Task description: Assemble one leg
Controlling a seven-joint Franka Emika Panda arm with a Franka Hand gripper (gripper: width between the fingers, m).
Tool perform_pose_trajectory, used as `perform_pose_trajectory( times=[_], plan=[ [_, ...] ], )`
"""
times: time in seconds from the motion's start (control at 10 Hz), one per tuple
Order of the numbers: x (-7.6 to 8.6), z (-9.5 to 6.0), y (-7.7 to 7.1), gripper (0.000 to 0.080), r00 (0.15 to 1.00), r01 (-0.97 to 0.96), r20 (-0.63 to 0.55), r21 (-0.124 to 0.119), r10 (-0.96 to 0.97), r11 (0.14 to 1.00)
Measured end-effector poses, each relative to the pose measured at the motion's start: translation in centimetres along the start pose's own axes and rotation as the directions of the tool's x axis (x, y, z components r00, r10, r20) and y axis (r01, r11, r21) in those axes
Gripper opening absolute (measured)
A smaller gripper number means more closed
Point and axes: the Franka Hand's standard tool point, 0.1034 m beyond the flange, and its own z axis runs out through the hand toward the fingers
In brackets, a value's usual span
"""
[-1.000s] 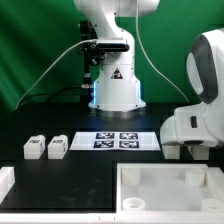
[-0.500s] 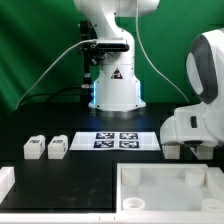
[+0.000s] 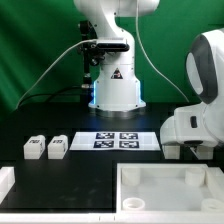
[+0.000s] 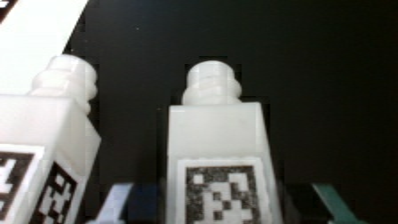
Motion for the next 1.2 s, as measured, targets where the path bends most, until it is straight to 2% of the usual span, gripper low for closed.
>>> perform_pose_trajectory(
  times=[0.1, 0.2, 0.4, 0.5, 0.6, 0.7, 0.8, 1.0, 1.1, 1.2],
  plan=[
    [0.0, -0.2, 0.1, 0.0291, 1.0, 0.003, -0.001, 0.0, -0.003, 1.0],
    [-0.4, -2.0, 0.9, 0.0291, 0.999, 0.05, -0.001, -0.018, -0.05, 0.999],
    [-1.5, -8.8, 2.5, 0.0291, 0.993, 0.089, -0.08, 0.001, -0.088, 0.996],
    [-1.6, -11.7, 3.0, 0.0291, 0.979, 0.089, -0.187, 0.01, -0.085, 0.996],
    [-2.6, -13.9, 4.0, 0.0291, 0.953, 0.084, -0.295, 0.017, -0.075, 0.996],
    [-4.0, -15.5, 5.2, 0.0291, 0.939, 0.075, -0.338, 0.023, -0.063, 0.997],
    [-4.0, -17.6, 5.8, 0.0291, 0.89, 0.069, -0.455, 0.034, -0.046, 0.997],
    [-3.7, -17.3, 5.7, 0.0291, 0.791, 0.071, -0.61, 0.031, -0.037, 0.997],
    [-3.5, -17.8, 5.7, 0.0291, 0.72, 0.073, -0.693, 0.032, -0.03, 0.997],
    [-3.2, -18.5, 6.1, 0.0291, 0.665, 0.094, -0.744, 0.011, -0.055, 0.995]
  ],
)
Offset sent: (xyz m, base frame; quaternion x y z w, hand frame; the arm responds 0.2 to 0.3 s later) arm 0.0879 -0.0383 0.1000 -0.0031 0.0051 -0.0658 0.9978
